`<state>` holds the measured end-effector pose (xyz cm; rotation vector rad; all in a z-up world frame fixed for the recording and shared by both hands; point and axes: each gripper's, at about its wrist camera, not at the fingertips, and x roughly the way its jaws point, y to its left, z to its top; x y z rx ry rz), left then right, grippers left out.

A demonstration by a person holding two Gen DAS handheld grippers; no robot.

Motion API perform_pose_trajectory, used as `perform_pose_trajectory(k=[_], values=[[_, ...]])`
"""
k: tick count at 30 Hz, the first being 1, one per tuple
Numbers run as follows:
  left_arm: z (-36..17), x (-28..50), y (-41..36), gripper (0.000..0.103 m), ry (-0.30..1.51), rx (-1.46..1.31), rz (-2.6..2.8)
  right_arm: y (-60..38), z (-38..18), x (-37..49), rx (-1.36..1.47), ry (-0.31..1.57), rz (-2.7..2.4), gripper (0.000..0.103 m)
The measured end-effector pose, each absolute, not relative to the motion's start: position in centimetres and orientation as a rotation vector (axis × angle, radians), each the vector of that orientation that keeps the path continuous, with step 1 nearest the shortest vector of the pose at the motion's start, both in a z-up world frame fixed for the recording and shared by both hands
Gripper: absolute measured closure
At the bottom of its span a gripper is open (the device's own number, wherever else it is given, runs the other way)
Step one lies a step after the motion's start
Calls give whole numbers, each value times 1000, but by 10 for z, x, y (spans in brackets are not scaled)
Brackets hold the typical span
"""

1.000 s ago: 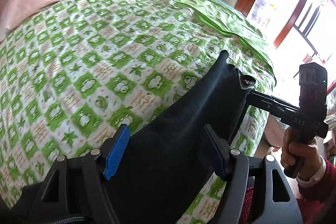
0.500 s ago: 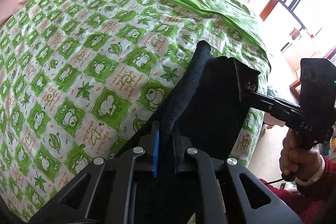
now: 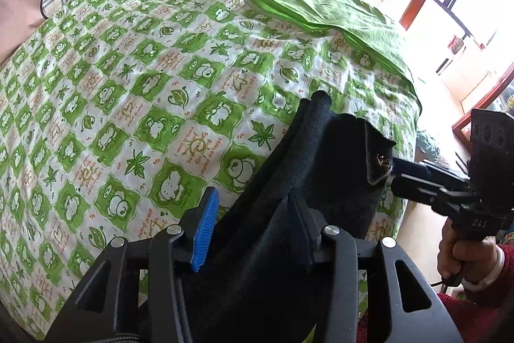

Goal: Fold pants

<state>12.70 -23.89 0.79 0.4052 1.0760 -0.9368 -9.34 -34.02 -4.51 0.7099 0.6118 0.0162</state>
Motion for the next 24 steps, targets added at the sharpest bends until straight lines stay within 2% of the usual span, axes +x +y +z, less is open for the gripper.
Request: perform_pose_trajectory(k=[2, 7, 13, 15, 16, 19, 20, 24], values=[[6, 131, -248, 52, 1094, 402, -958, -339, -51, -92, 736, 605, 35, 47], [-11, 142, -271, 53, 1150, 407, -991, -337, -55, -82, 741, 591, 73, 47], [-30, 155, -293, 74, 1238, 345, -1072, -331, -58, -73, 681, 576, 105, 50], [-31, 155, -296, 83, 1241, 326, -1099, -329, -58, -73, 663, 573, 107, 57], [-31, 154, -297, 84, 1233, 327, -1107, -327, -59, -72, 650, 578, 109, 60], [-27, 152, -295, 88, 1209, 322, -1120, -324, -59, -67, 637, 603, 147, 85], [-25, 151, -294, 90, 1206, 316, -1122, -324, -58, -66, 640, 601, 157, 88], [-6, 144, -280, 92, 1158, 267, -1137, -321, -39, -71, 659, 525, 231, 89]])
